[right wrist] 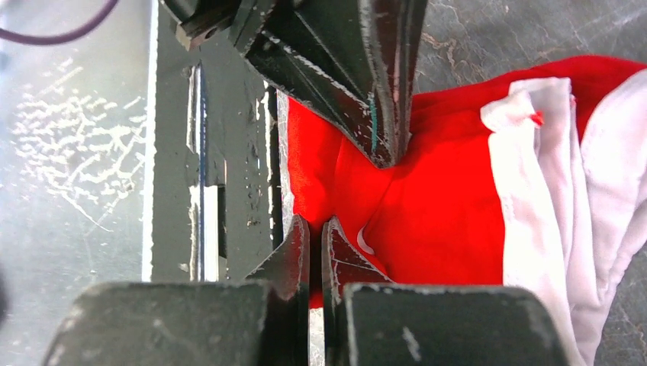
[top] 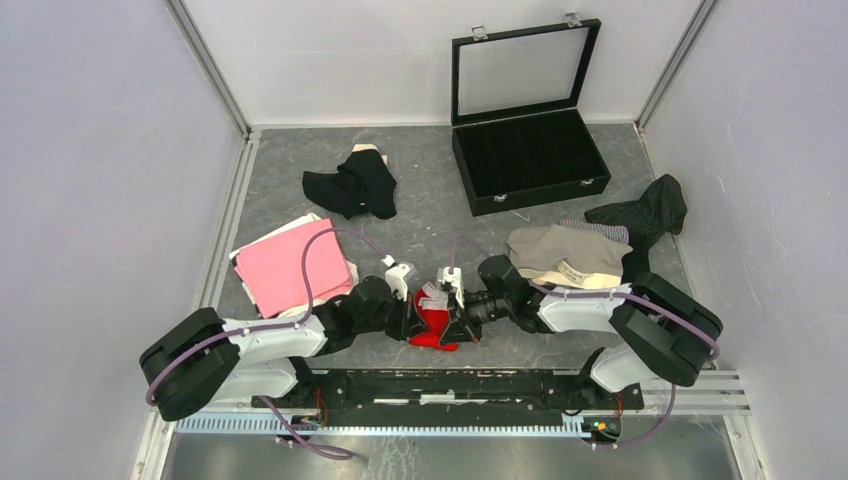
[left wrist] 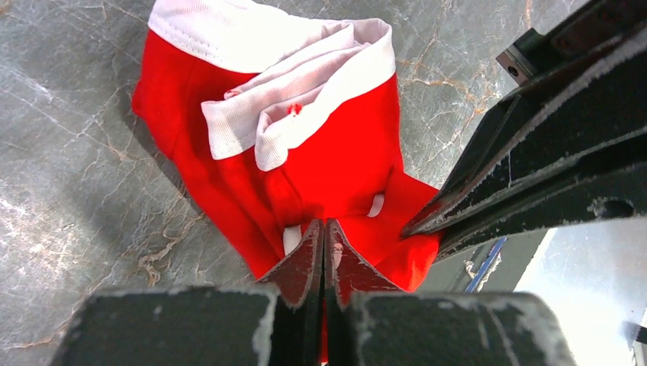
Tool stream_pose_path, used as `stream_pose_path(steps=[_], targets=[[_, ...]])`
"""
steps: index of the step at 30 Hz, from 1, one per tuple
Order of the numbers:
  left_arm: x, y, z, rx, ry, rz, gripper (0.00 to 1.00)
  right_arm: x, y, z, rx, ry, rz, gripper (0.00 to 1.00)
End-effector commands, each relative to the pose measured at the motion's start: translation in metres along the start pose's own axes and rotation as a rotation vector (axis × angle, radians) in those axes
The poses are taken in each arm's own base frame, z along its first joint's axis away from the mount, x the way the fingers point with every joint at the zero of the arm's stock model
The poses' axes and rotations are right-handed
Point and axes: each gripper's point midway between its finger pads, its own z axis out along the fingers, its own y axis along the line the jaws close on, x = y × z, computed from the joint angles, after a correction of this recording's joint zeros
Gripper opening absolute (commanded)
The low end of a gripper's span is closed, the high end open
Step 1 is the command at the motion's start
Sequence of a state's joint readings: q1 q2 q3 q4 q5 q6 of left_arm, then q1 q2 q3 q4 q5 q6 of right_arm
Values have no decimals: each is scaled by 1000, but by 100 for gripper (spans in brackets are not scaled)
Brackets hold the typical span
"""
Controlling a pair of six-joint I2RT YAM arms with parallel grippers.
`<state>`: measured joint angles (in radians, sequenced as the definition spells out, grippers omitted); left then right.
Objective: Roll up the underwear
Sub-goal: Roll the underwear to the center of the board.
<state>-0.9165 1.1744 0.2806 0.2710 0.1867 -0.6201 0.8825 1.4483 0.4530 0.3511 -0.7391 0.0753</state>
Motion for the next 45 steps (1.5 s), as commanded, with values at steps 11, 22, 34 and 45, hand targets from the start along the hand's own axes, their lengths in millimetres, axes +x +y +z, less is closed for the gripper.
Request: stream_pose_path(steps=[11,22,34,45], targets=[[-15,24,-7,-163,-59,18,2,29,-34,-8,19,39,401,0],[-75,-6,-39,-142,-244,60,2,44,-60,-12,133,91,441,0],[-55,-58,-20,123,-145,153,2,42,-70,-11,167,104,423,0],[-49,-61,-2,130,-117,126,2,46,-71,-12,175,116,427,0]])
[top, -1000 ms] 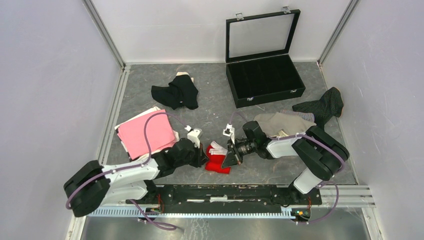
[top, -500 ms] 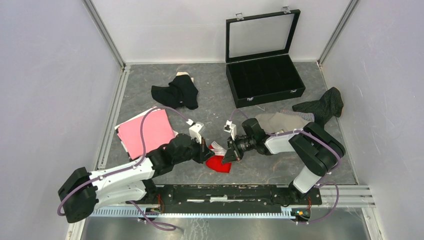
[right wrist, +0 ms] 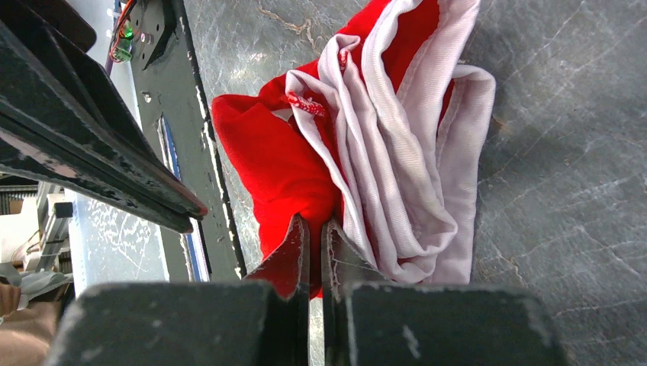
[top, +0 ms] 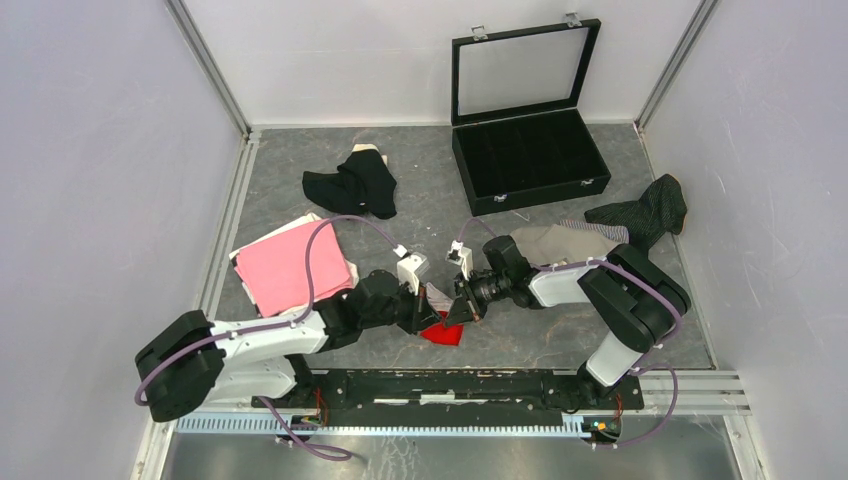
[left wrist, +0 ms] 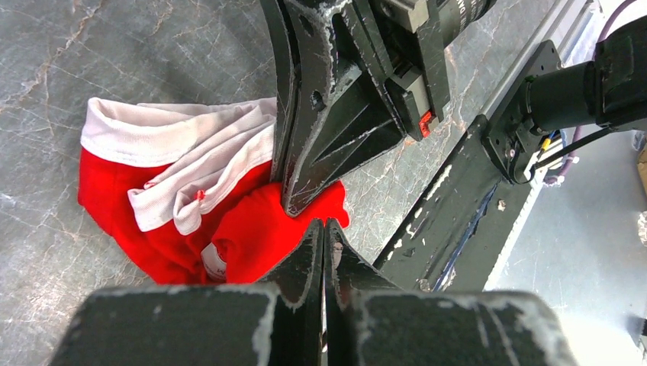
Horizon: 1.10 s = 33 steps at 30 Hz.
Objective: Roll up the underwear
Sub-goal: Roll the underwear to the center of the board.
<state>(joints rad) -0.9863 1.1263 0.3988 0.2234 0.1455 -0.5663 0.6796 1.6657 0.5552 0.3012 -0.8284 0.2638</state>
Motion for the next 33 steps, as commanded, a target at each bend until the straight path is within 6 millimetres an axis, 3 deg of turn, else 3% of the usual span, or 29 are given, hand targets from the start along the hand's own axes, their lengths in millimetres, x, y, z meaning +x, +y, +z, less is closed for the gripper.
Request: stream_pose_path(steps=[1,13,21,33], targets=[[-12,-11,5,38,-40,12,2,28,-27,0,128,79,26,0],[22,44,10,-204,48,-5,2,28,-28,-3,141,83,24,0],[25,74,4,-352,29,-3,2,27,-30,-8,174,94,6,2],[55,97,5,-429,100,-17,2,6,-25,-22,234,78,-47,23]])
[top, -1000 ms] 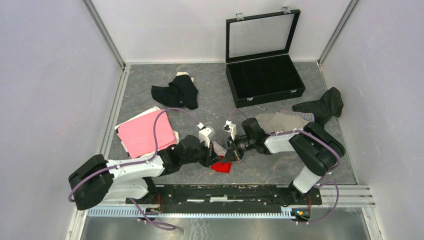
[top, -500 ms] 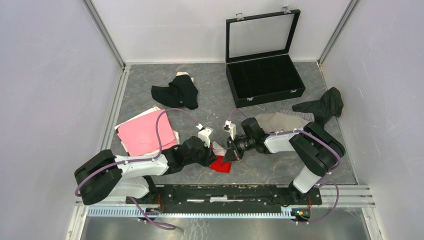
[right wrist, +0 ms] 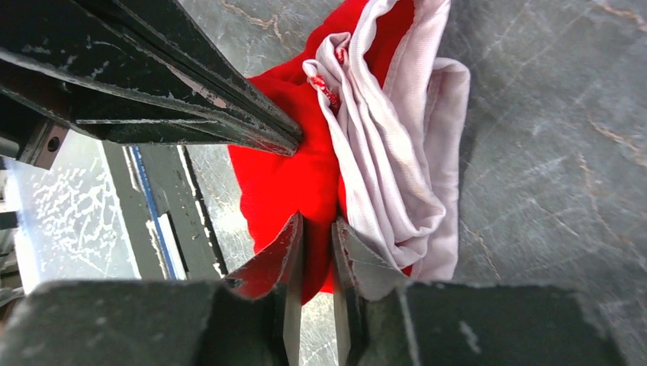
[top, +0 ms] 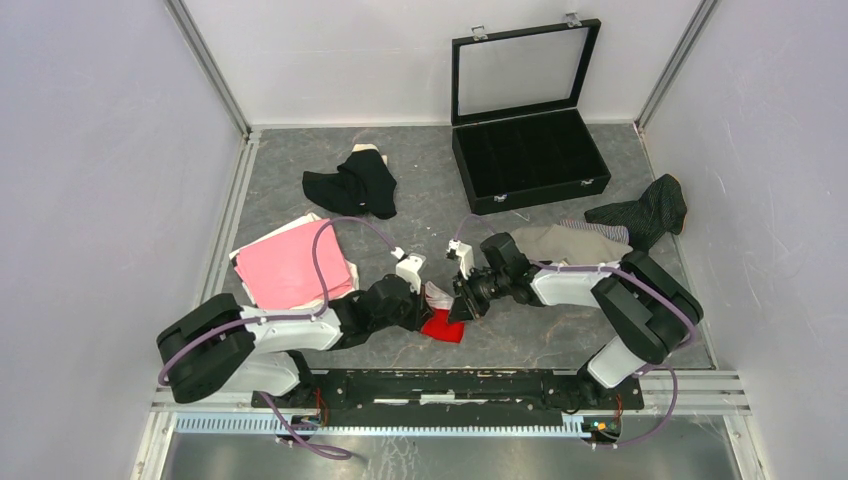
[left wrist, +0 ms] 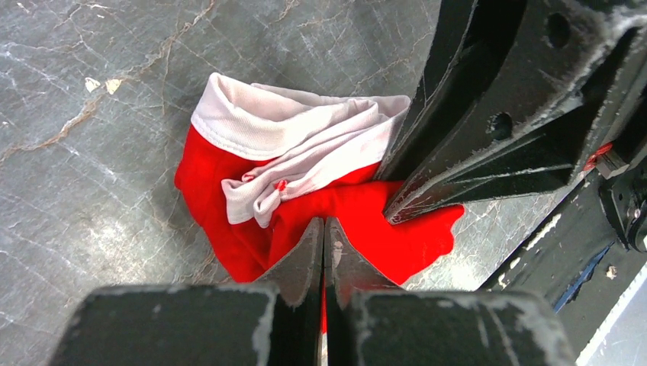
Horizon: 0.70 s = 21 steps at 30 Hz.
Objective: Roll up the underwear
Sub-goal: Roll the underwear to the center of the board.
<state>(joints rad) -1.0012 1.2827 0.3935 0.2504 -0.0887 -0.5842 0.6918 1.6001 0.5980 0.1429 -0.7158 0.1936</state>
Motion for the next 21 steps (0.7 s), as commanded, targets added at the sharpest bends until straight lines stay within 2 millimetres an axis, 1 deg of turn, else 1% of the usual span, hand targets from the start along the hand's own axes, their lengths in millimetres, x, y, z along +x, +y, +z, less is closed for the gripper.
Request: stream_pose_path(steps=[1,3,4,8,14,21], targets=[[40,44,-1,-169,107,9,2,10,-17,-12,124,51,-12,25],[43,45,0,-168,114,8,2,6,-15,-14,123,38,-24,29],[43,45,1,-167,116,7,2,9,-14,-16,124,50,-15,30],[46,47,0,-169,121,9,2,8,-10,-19,119,44,-21,34],[48,49,-1,-176,123,11,2,8,-5,-23,109,46,-30,35],[48,49,-1,-177,123,12,2,13,4,-27,78,45,-42,40]])
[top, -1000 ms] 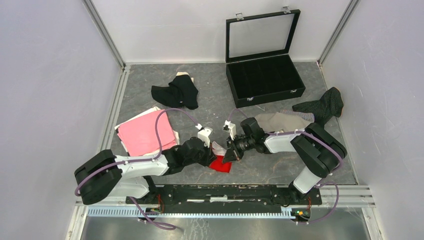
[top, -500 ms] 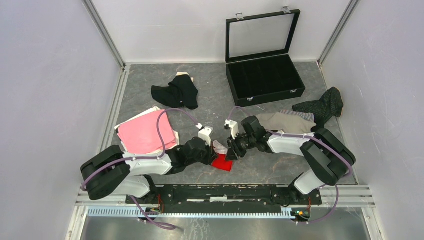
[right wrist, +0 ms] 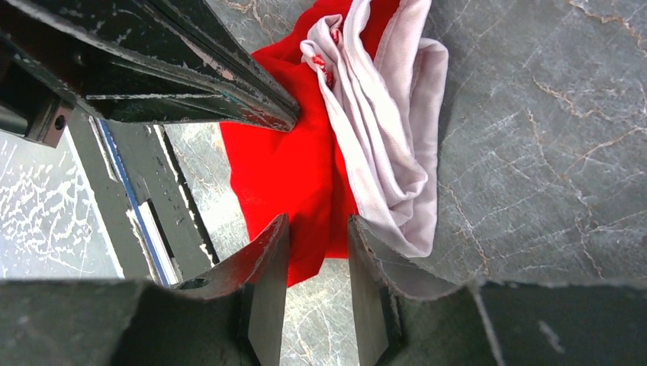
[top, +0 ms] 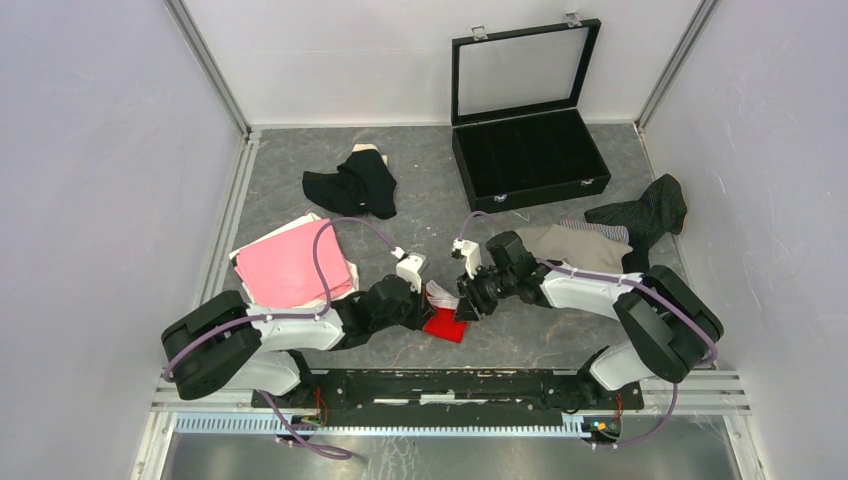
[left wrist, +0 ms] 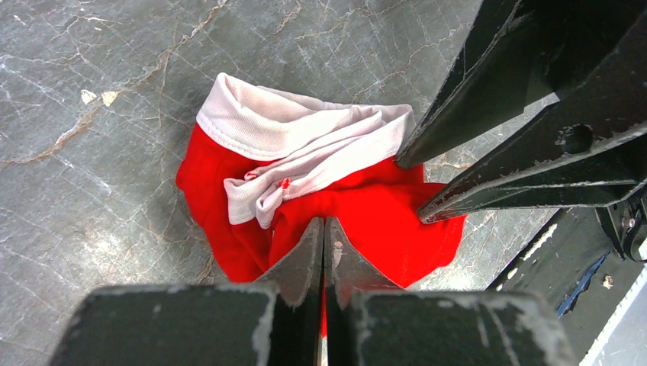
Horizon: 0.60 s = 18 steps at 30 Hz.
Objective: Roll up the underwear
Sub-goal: Roll the underwear to the center of the board.
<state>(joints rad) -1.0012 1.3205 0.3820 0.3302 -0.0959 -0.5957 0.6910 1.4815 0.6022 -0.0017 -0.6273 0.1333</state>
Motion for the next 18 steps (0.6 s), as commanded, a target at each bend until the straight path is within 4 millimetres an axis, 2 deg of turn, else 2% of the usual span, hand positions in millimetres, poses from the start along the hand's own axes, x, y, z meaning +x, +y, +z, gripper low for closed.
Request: stream_pose_path(steps=[1,9,18], targets=[[50,52,-10,-189,151,30,2,15,6,-8,-16,36,-2,40],[50,52,-10,-193,154,32,2,23,12,-15,-31,41,-29,40],[49,51,-11,-192,154,32,2,32,7,-20,7,48,-43,40]])
